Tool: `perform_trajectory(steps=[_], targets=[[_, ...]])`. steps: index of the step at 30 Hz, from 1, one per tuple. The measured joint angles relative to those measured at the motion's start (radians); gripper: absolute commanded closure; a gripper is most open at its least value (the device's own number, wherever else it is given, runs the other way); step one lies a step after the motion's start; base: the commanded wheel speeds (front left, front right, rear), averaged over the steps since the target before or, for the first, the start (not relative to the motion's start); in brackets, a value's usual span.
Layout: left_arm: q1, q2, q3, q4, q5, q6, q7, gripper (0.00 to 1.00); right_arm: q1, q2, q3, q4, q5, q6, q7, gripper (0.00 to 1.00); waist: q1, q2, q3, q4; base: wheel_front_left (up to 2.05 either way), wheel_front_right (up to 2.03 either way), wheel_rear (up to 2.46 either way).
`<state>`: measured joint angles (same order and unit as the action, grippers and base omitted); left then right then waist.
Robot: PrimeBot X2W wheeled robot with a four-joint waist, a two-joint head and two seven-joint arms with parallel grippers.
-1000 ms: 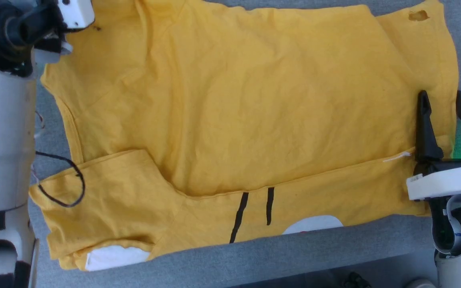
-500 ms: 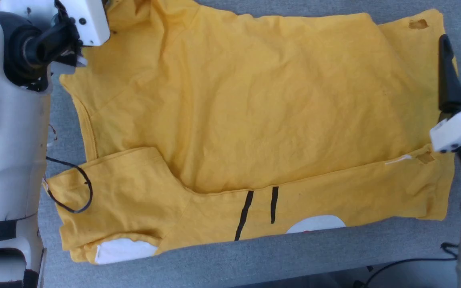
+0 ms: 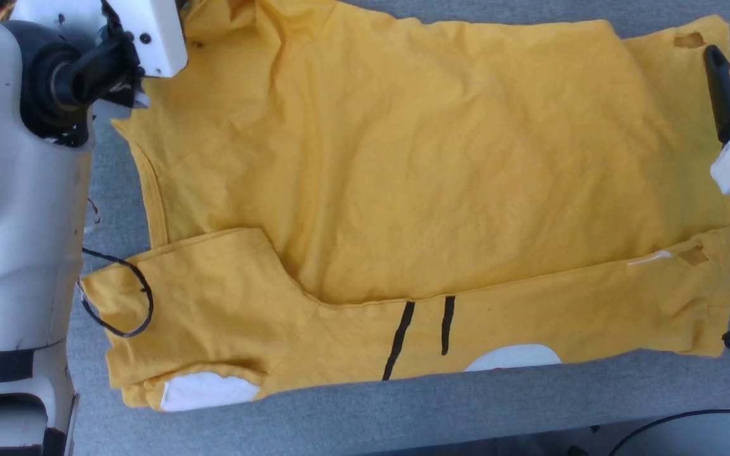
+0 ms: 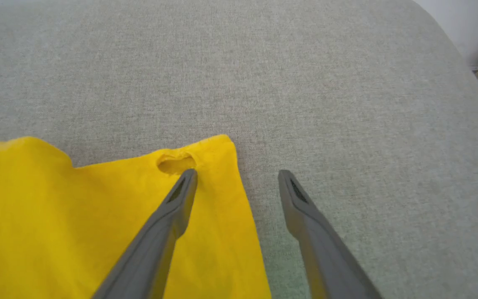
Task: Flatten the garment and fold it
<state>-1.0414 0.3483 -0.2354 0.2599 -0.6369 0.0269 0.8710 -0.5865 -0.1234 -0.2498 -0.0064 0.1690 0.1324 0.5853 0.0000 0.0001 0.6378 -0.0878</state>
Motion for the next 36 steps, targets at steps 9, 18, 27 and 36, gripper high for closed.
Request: perform_trajectory(steps=[9, 18, 27, 36], targets=[[0.000, -0.001, -0.007, -0.002, -0.005, -0.001, 0.000, 1.00, -0.048, -0.001, 0.007, 0.051, 0.000, 0.000, 0.029, 0.00, 0.0000, 0.0000, 0.018, 0.010, 0.00, 0.00, 0.00], [-0.003, 0.000, -0.007, -0.011, -0.012, -0.001, 0.000, 1.00, -0.100, 0.000, 0.001, 0.088, 0.002, 0.000, 0.049, 1.00, 0.0000, 0.0000, 0.037, 0.016, 0.00, 0.00, 0.00], [0.000, 0.005, -0.010, -0.007, -0.025, -0.020, -0.017, 1.00, -0.113, 0.000, 0.004, 0.102, 0.009, 0.000, 0.041, 1.00, 0.0000, 0.0000, 0.026, 0.019, 0.00, 0.00, 0.00], [0.050, 0.016, 0.006, -0.057, -0.044, -0.092, -0.154, 1.00, -0.098, -0.006, 0.015, 0.067, 0.042, 0.000, -0.012, 1.00, 0.0000, 0.0000, -0.021, 0.021, 0.00, 0.00, 0.00]])
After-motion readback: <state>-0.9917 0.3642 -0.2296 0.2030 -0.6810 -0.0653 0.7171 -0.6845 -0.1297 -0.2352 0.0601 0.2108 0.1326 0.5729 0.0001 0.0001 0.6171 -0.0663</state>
